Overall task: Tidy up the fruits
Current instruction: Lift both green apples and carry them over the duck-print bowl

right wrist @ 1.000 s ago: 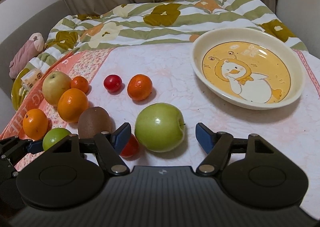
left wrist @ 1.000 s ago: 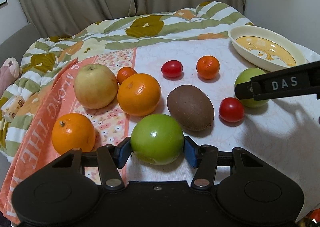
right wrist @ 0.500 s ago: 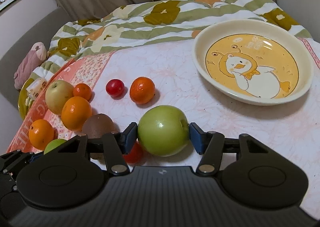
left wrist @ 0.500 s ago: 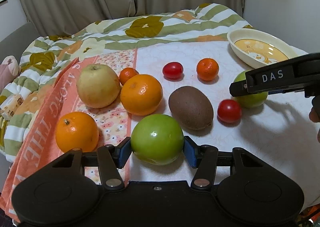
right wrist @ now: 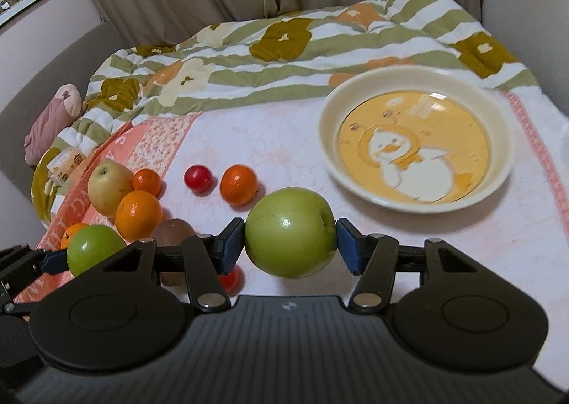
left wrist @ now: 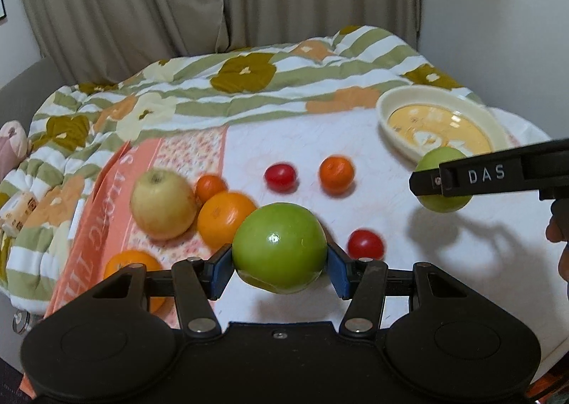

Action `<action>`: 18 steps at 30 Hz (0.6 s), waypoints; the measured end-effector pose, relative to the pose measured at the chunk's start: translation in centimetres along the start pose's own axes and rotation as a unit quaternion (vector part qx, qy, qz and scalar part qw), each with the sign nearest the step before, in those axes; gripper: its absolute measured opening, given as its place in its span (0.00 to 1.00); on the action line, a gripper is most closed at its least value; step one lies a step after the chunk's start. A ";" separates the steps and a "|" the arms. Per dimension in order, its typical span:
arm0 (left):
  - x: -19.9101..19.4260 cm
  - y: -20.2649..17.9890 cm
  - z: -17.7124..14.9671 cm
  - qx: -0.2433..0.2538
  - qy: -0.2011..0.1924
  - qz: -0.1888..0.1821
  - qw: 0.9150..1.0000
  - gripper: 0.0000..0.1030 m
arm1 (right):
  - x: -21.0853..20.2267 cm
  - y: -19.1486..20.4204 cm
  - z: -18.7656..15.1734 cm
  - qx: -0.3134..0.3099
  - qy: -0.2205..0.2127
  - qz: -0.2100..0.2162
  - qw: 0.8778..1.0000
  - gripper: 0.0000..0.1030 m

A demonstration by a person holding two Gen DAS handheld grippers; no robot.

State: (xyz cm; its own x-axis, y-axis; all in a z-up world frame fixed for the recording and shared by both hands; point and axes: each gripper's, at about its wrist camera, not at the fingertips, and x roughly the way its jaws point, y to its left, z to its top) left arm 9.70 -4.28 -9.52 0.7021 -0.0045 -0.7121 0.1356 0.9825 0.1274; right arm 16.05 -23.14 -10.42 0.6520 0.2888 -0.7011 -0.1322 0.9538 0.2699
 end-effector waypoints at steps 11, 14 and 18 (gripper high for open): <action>-1.6 -4.2 5.4 0.024 -0.038 -0.029 0.999 0.57 | -4.8 -5.0 3.9 0.029 -0.036 -0.036 0.998 0.69; -1.5 -5.4 7.2 0.029 -0.050 -0.037 0.998 0.57 | -5.5 -6.6 5.2 0.031 -0.043 -0.042 0.998 0.69; -0.5 -7.2 9.7 0.041 -0.060 -0.047 0.996 0.57 | -5.7 -8.8 7.2 0.025 -0.047 -0.045 0.998 0.69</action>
State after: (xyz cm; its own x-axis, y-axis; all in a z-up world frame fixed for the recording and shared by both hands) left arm 15.20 -13.14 -3.40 0.7619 -0.1233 -0.6359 0.2576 0.9584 0.1227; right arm 18.85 -33.78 -4.06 0.7265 0.1912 -0.6600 -0.0343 0.9694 0.2431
